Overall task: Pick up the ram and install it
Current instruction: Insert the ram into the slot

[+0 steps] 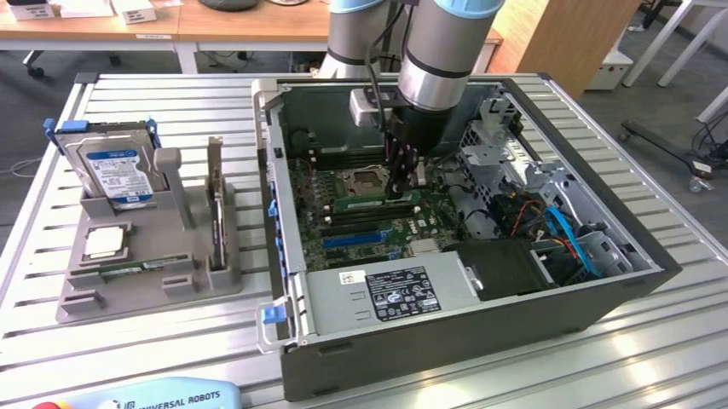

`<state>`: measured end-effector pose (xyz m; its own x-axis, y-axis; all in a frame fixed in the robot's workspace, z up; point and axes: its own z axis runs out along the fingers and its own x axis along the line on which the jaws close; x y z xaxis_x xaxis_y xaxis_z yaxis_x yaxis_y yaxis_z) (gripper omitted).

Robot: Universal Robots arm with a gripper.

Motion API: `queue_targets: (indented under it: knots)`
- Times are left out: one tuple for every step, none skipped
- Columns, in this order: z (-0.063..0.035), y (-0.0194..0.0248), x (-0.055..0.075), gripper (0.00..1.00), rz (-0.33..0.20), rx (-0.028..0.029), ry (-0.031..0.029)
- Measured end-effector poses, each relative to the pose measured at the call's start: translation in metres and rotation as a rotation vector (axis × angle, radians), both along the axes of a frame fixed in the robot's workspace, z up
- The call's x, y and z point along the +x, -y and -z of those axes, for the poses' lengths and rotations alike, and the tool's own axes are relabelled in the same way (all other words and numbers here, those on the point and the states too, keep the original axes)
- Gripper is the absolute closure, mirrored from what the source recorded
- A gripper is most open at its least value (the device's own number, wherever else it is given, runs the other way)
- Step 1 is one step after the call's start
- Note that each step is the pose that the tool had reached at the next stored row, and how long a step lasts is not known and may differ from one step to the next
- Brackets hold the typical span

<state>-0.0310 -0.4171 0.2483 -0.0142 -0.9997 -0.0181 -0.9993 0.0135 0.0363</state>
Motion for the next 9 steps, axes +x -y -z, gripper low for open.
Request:
queue_targets:
  knots:
    - [0.0006, 0.0, 0.0, 0.88, 0.0, 0.0, 0.0]
    - [0.0008, 0.0, 0.0, 0.88, 0.0, -0.0001, -0.0001]
    - [0.0008, 0.0001, 0.0, 0.88, 0.0, -0.0002, -0.0001]
    - [0.0008, 0.0, 0.0, 0.88, 0.0, -0.0002, -0.0001]
    - [0.0008, 0.0001, 0.0, 0.88, 0.0, -0.0002, -0.0001]
    - [0.0015, 0.0, 0.0, 0.88, 0.0, 0.0002, 0.0001]
    - [0.0024, 0.0, 0.0, 0.88, 0.0, 0.0003, 0.0001]
    - [0.0028, 0.0, 0.0, 0.88, 0.0, 0.0, 0.0]
    - [0.0027, 0.0001, 0.0, 0.88, 0.0, -0.0003, -0.0001]
